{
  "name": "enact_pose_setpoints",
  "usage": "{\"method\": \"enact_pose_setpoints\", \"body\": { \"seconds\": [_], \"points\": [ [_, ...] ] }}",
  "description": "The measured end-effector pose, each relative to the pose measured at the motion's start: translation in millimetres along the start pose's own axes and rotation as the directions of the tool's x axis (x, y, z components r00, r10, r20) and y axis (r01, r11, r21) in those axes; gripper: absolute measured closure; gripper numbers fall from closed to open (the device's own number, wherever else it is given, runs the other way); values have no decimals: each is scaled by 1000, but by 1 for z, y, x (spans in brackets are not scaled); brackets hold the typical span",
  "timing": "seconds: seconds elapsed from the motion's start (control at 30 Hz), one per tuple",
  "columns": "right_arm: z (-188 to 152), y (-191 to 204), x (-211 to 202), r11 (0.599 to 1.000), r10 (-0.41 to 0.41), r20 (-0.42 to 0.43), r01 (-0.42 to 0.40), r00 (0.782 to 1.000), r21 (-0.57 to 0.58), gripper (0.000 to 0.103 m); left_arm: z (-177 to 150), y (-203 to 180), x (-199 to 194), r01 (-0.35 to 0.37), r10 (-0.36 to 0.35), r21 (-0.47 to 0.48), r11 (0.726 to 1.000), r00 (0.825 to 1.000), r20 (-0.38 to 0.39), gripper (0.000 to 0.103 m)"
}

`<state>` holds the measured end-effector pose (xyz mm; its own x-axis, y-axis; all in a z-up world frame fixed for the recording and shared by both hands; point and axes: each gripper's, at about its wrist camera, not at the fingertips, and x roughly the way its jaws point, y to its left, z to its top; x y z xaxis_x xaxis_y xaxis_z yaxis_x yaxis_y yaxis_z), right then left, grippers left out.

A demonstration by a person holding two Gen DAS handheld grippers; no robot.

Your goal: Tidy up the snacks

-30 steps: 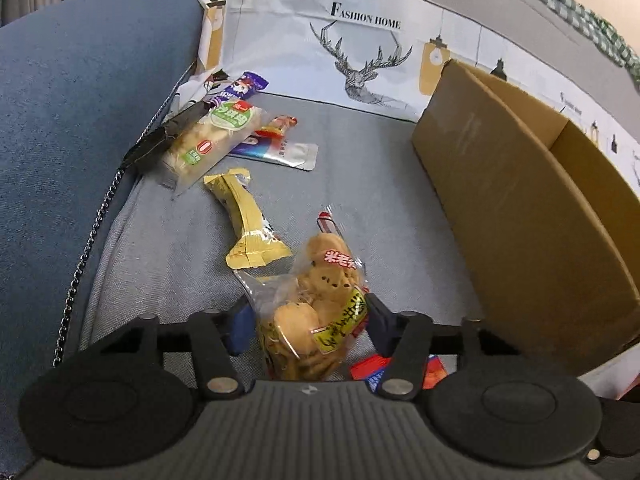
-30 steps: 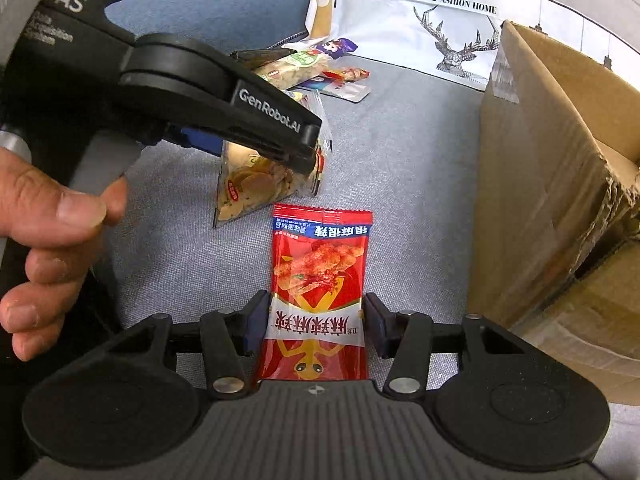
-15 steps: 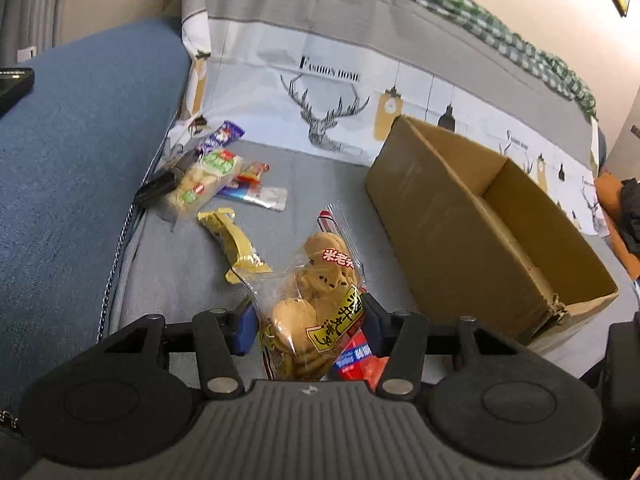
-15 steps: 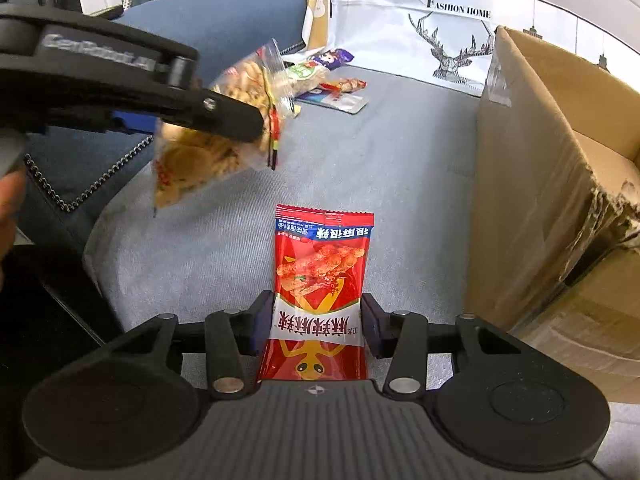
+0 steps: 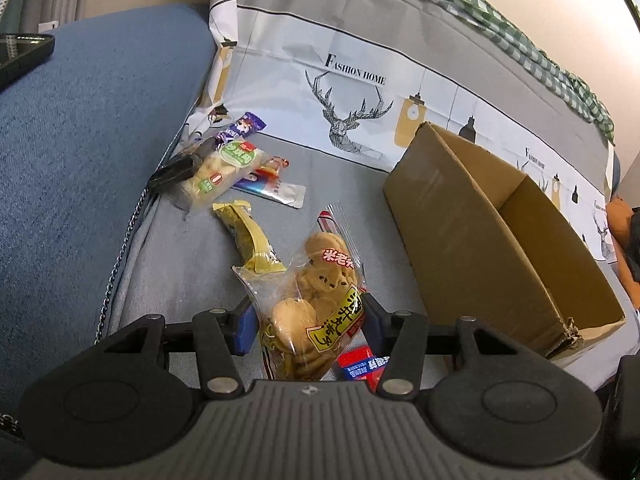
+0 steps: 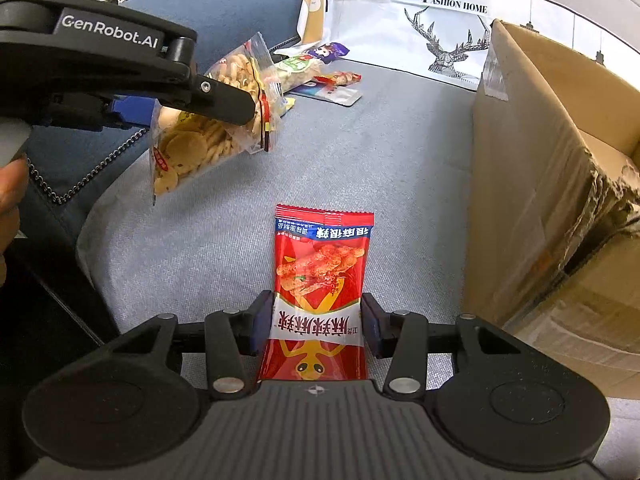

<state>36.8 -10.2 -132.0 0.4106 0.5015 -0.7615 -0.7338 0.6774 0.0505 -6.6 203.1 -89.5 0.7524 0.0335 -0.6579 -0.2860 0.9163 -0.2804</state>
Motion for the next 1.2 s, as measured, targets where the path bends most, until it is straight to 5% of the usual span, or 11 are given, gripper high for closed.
{"method": "enact_pose_setpoints", "body": {
  "seconds": [0.7, 1.2],
  "points": [
    [-9, -3, -15, 998, -27, 142, 18, 990, 65, 55, 1, 3, 7, 45, -45, -8, 999, 998, -38, 46],
    [-11, -5, -18, 997, -37, 162, 25, 986, 75, 55, 1, 2, 6, 42, -42, -6, 999, 998, -37, 46]
  ]
}}
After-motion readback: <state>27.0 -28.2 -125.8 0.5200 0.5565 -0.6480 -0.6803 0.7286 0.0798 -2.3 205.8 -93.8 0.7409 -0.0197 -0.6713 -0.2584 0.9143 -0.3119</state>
